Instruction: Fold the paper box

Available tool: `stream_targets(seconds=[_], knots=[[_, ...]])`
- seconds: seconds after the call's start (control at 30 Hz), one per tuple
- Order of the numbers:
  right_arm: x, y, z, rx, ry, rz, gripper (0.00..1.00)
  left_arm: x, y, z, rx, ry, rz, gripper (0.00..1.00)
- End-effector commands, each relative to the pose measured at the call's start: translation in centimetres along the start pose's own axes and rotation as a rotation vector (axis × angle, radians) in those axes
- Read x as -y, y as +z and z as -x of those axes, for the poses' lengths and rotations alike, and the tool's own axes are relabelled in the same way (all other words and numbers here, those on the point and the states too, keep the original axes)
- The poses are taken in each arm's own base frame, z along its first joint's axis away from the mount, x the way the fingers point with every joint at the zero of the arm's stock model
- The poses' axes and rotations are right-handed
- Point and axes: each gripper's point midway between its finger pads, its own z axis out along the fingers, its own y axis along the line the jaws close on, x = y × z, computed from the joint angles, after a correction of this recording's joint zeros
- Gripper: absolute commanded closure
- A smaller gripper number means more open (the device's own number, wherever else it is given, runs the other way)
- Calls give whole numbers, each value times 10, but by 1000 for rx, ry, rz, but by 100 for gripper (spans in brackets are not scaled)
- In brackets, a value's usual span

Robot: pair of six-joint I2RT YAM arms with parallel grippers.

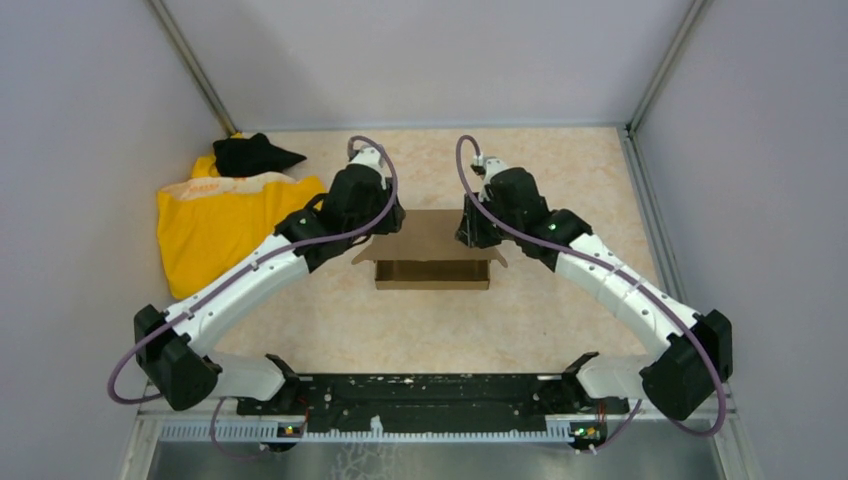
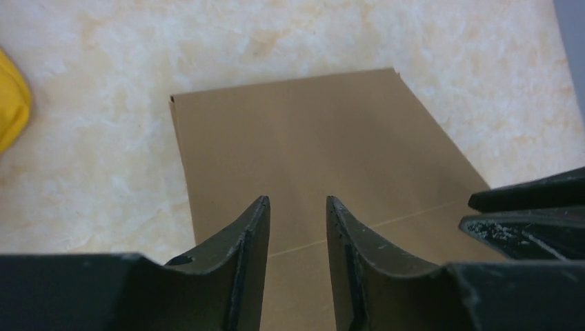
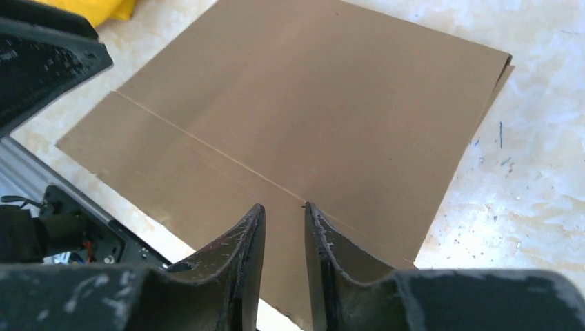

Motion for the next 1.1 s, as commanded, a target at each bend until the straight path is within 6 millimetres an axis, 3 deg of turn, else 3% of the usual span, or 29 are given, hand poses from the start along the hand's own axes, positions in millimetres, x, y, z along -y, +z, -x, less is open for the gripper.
stream_targets(seconds=[0.0, 0.13, 0.33, 0.47, 0.57, 0.7, 0.9, 0.97, 1.07], knots=[[15, 1, -4, 16, -44, -57, 75, 6, 14, -41, -116, 16, -54, 60], [31, 11, -41, -50, -30, -82, 78, -3, 23, -80, -206, -4, -45, 63], [51, 22, -96, -129, 17, -104, 81, -25, 19, -128, -286, -20, -16, 63], [57, 27, -112, -147, 51, -111, 81, -39, 22, -150, -307, -8, 12, 62], [58, 28, -112, -152, 56, -120, 83, -45, 25, -158, -331, 22, 28, 62], [42, 17, -88, -91, 54, -67, 86, -35, 17, -138, -307, 19, -2, 59], [5, -26, -25, 67, 52, 32, 76, -18, -15, -73, -132, 26, -79, 42], [-2, -34, -12, 86, 42, 47, 73, -22, -25, -56, -79, 35, -61, 35], [-2, -31, -9, 60, 36, 31, 72, -21, -31, -47, -49, 45, -74, 32]])
